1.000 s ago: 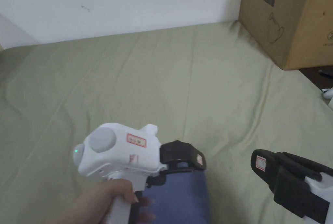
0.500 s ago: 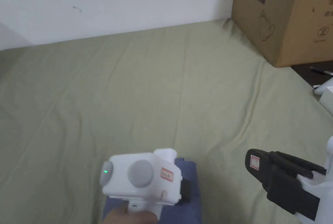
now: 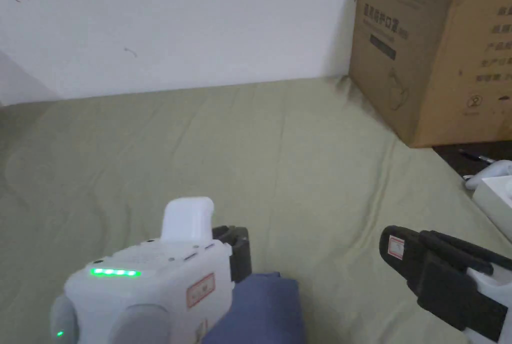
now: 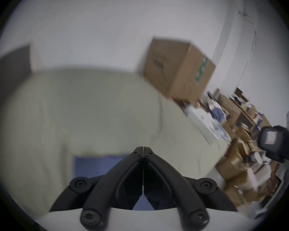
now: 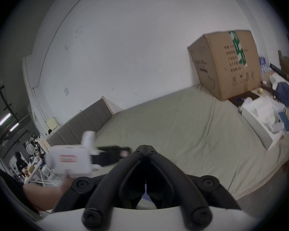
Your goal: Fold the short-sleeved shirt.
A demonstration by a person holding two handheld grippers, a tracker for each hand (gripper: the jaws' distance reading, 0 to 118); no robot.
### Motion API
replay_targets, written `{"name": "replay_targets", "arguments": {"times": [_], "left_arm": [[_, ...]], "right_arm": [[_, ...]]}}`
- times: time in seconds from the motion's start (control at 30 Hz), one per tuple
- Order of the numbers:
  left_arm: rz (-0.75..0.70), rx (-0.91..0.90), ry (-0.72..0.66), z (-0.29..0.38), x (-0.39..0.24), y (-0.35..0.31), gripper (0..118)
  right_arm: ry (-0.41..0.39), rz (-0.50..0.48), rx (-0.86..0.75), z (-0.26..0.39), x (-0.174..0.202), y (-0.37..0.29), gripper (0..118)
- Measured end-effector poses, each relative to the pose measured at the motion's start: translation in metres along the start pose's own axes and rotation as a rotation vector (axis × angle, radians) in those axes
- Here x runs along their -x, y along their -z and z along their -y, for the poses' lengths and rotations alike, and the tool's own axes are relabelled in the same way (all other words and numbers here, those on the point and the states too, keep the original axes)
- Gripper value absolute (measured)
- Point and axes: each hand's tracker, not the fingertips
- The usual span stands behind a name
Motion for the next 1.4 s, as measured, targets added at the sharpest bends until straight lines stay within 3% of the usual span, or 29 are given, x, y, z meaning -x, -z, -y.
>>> {"name": "replay_targets", "arguments": {"times": [0.23,0.37,0.43,0.63,0.83,0.97,1.03,1.13,1.27,1.3,1.4], "left_arm": [[-0.292,-0.385,0.102,-0.007,0.018,-0.113,0],[-0.418,-0.454,0.112,0.026,0.034,-0.119,0],[-0.511,-0.438,0.124,0.043,0.041,-0.116,0],[-0.518,-0.448,0.155,0.064,0.046,-0.123,0],[-0.494,-0.440,0.163,0.060,0.039,-0.122,0],[-0.455,-0.415,0.145,0.056,0.042,-0.126,0],[-0.453,-0.398,0.143,0.056,0.047,-0.126,0],[-0.406,-0.316,0.081,0.058,0.062,-0.122,0],[-0.325,-0.173,-0.053,0.064,0.087,-0.106,0],[-0.288,-0.140,-0.082,0.067,0.095,-0.101,0],[-0.256,-0.069,-0.119,0.071,0.117,-0.082,0]], "right_arm": [[-0.111,0.026,-0.184,-0.001,0.037,-0.014,0],[-0.327,0.255,-0.403,0.033,0.055,-0.014,0],[-0.374,0.298,-0.413,0.047,0.051,-0.008,0],[-0.294,0.379,-0.322,0.064,0.038,-0.001,0],[-0.279,0.376,-0.328,0.059,0.038,-0.009,0],[-0.269,0.316,-0.340,0.031,0.041,-0.008,0],[-0.289,0.225,-0.321,0.015,0.044,0.003,0],[-0.281,0.071,-0.140,0.005,0.042,0.045,0],[-0.323,0.061,0.426,0.032,0.030,0.146,0],[-0.266,0.054,0.569,0.047,0.024,0.172,0],[-0.046,0.088,0.797,0.094,-0.012,0.222,0]]}}
